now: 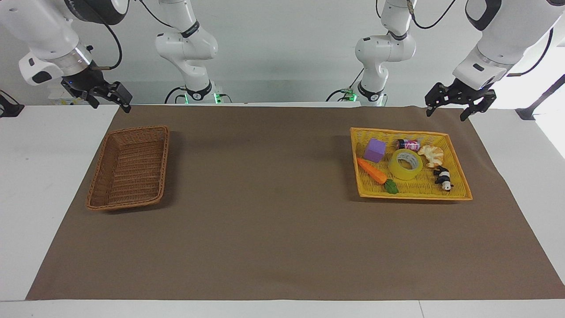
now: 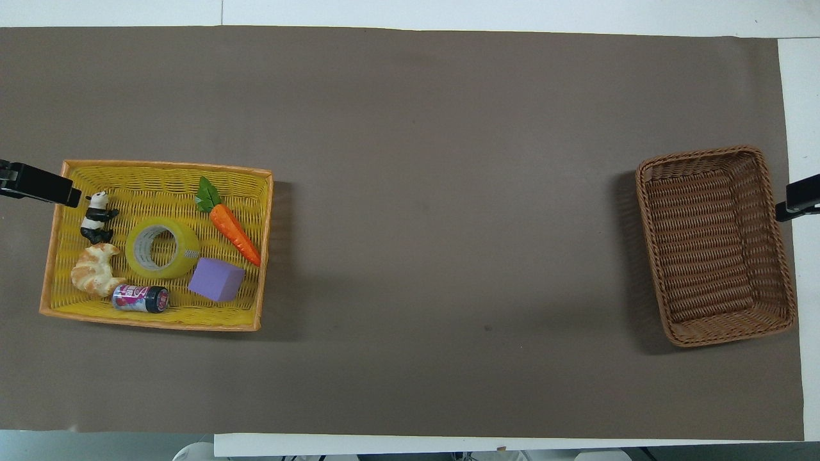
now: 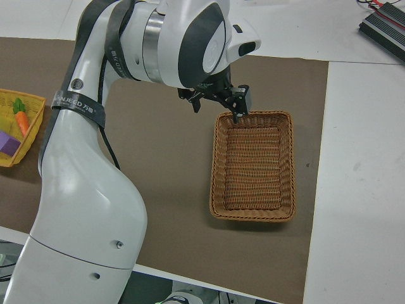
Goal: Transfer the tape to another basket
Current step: 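Reach the left gripper down to the yellow tape roll in the yellow basket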
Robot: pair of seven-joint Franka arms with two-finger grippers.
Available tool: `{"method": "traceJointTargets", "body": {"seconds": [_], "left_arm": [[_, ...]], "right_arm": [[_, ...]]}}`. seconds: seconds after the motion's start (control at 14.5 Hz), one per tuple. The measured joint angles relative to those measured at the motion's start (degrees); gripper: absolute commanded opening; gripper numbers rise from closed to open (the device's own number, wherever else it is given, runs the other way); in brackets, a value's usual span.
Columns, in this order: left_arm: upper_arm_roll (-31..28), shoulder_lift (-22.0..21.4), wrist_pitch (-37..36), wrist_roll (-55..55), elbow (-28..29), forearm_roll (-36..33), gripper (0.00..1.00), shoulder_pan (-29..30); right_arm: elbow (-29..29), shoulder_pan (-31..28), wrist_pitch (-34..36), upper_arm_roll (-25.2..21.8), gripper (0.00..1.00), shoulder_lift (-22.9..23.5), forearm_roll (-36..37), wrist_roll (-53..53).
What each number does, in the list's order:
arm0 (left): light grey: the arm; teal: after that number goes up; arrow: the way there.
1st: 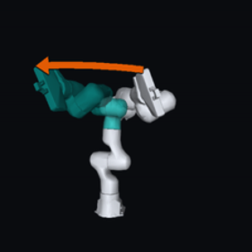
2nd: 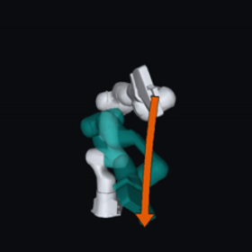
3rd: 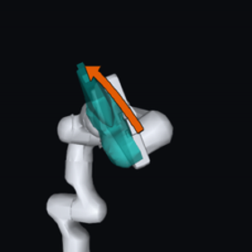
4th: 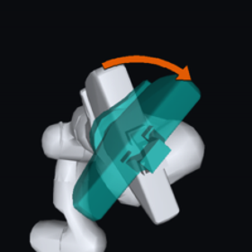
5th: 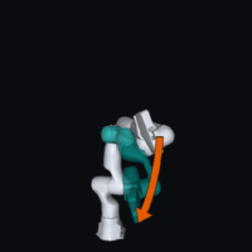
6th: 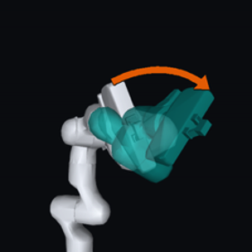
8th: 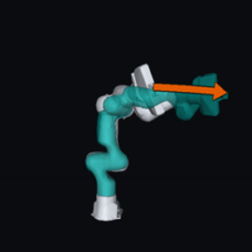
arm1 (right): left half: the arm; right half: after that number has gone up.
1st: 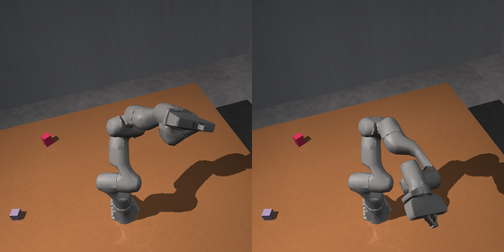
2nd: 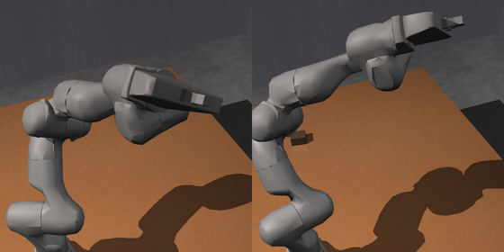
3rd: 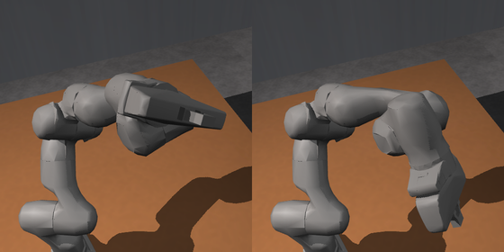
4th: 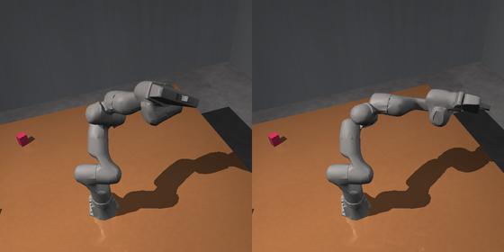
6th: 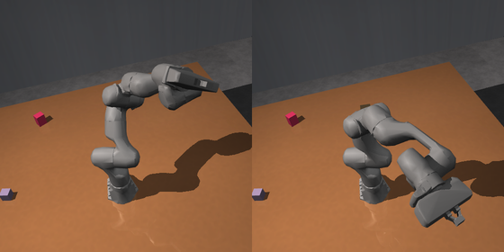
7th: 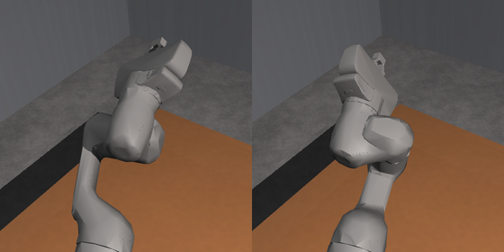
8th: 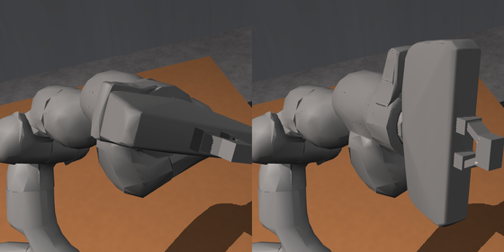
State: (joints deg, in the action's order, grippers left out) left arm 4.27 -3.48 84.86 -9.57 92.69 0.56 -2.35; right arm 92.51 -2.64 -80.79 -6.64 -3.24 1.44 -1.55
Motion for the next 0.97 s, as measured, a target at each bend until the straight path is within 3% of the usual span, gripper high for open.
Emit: {"method": "traceJointTargets", "body": {"seconds": [0.55,0.97], "left_arm": [[-0.5,-3.6,-0.2,0.0,6.7,0.0,1.00,0.4],[-0.7,-9.2,12.7,8.6,24.2,-0.1,1.00,0.9]], "right_arm": [[0.0,0.0,0.0,0.0,0.99,0.0,0.0,0.0],[0.0,0.0,0.0,0.0,0.99,0.0,0.0,0.0]]}}
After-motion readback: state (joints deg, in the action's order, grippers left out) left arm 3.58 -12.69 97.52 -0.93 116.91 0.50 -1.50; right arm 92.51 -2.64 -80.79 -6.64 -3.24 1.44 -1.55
